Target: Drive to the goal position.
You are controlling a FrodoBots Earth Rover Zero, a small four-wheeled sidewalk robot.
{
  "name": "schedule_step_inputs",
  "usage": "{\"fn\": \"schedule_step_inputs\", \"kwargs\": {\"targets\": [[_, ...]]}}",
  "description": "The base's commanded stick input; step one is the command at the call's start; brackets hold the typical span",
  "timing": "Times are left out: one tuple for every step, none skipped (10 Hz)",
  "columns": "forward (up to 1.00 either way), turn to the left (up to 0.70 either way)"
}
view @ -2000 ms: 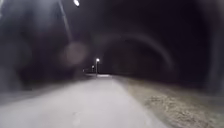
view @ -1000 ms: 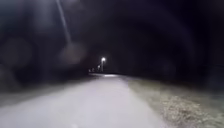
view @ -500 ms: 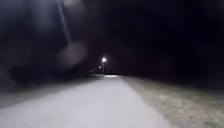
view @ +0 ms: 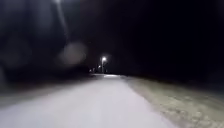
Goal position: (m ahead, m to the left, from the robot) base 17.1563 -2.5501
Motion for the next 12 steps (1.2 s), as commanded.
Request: {"fn": "schedule_step_inputs", "kwargs": {"targets": [[1.0,0.0],[1.0,0.0],[1.0,0.0],[1.0,0.0],[1.0,0.0],[1.0,0.0],[1.0,0.0],[1.0,0.0],[1.0,0.0],[1.0,0.0],[1.0,0.0],[1.0,0.0]]}}
